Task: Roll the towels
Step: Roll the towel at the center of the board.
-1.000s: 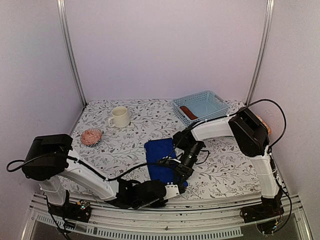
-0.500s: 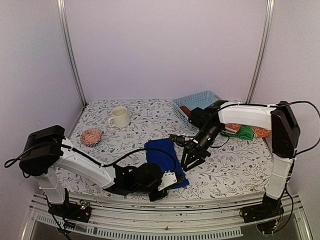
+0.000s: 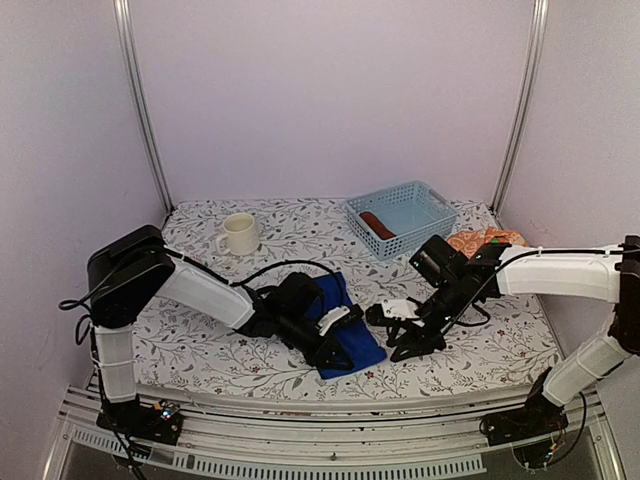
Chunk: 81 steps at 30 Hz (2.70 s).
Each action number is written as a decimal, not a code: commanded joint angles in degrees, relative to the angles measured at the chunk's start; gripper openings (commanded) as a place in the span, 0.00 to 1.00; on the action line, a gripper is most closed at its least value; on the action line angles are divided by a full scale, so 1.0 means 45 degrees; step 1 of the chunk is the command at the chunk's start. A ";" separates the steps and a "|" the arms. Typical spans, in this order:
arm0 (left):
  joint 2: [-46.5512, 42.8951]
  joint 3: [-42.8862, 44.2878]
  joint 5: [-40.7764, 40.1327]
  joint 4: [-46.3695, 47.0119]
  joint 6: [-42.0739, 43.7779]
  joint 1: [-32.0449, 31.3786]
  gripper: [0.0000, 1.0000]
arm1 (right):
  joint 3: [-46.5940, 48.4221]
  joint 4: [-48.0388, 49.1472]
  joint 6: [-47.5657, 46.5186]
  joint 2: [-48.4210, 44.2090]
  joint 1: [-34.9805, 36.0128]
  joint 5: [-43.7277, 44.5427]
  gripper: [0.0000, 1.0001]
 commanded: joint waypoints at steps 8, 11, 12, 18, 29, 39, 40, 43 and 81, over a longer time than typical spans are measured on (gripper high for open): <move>0.1063 -0.0022 0.2675 -0.0646 -0.3246 0.1006 0.00 | -0.1371 0.5327 -0.1046 0.0489 0.3256 0.5213 0.37; 0.1234 -0.0060 0.2653 -0.0657 -0.3313 0.1038 0.00 | -0.1266 0.5632 -0.1289 0.1060 0.3520 0.5240 0.38; 0.1285 -0.0077 0.2665 -0.0641 -0.3329 0.1039 0.00 | -0.1267 0.5638 -0.1347 0.1212 0.3577 0.5197 0.39; 0.1414 0.0017 0.2757 -0.0711 -0.3216 0.1067 0.00 | -0.1198 0.6057 -0.1697 0.2289 0.3655 0.5007 0.39; 0.1026 -0.0040 0.2626 -0.1260 -0.2657 0.1269 0.00 | -0.1054 0.6033 -0.1691 0.3581 0.3641 0.5311 0.18; -0.2656 -0.2199 -0.0120 -0.0868 -0.2266 0.1706 0.30 | 0.0983 0.1181 -0.0679 0.4271 0.3176 0.0784 0.04; -0.3151 -0.2371 -0.0585 -0.1063 -0.2137 0.1699 0.33 | 0.1282 0.0563 -0.0628 0.4487 0.2975 0.0245 0.04; -0.4760 -0.3034 -0.1982 -0.1420 -0.1804 0.1609 0.44 | 0.2516 -0.1325 -0.0651 0.5382 0.2284 -0.1682 0.04; -0.1565 0.0201 -1.2191 -0.3329 0.6323 -0.4869 0.47 | 0.8671 -0.6499 0.1458 1.1625 -0.0051 -0.3215 0.07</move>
